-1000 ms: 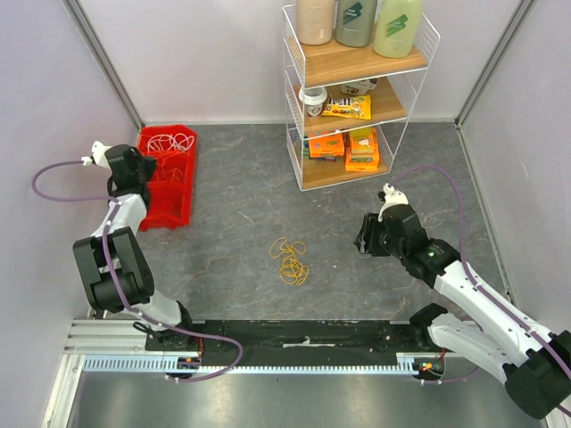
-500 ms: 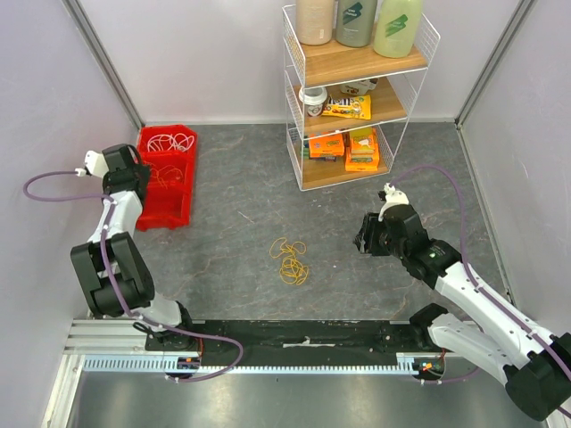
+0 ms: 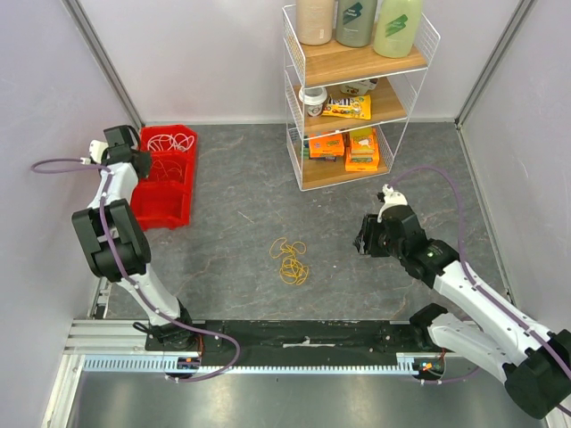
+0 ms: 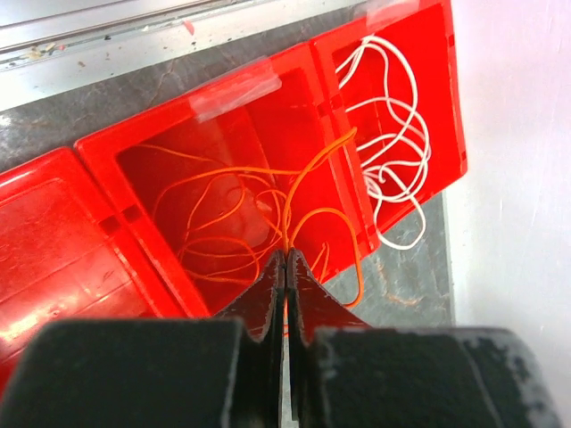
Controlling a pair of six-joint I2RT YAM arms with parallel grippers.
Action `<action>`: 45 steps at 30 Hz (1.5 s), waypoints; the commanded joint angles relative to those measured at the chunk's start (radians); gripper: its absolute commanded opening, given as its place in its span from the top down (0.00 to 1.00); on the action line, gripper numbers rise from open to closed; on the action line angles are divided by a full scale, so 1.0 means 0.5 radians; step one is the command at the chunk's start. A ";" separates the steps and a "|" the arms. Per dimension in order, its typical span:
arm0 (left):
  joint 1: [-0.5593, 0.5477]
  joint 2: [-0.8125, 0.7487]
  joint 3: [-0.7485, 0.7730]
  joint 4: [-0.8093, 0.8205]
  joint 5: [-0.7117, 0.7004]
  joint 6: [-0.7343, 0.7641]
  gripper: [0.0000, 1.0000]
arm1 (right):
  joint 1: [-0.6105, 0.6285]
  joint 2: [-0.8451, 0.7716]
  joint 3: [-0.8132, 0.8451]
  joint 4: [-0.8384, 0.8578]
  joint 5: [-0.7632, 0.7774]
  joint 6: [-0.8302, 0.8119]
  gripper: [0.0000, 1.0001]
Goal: Untangle the cables
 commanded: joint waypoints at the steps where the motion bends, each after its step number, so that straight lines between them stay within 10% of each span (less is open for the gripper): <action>1: 0.008 0.116 0.195 -0.083 -0.027 -0.202 0.98 | 0.001 0.032 0.018 0.077 0.007 -0.024 0.46; 16: 0.008 0.062 -0.093 -0.034 -0.058 -0.328 0.98 | 0.004 0.053 0.024 0.077 -0.039 -0.021 0.46; 21: 0.005 -0.036 -0.053 -0.007 0.028 -0.218 0.46 | 0.004 0.044 0.012 0.074 -0.060 -0.009 0.46; 32: -0.043 -0.732 -0.534 0.073 0.395 -0.132 0.27 | 0.010 0.200 -0.062 0.199 -0.348 -0.009 0.44; 37: -0.457 -1.070 -0.952 0.269 0.788 0.288 0.27 | 0.248 0.424 -0.071 0.368 -0.404 0.074 0.43; 45: -1.721 -1.399 -1.599 0.429 0.866 0.697 0.32 | 0.623 0.811 -0.148 0.999 -0.533 0.362 0.46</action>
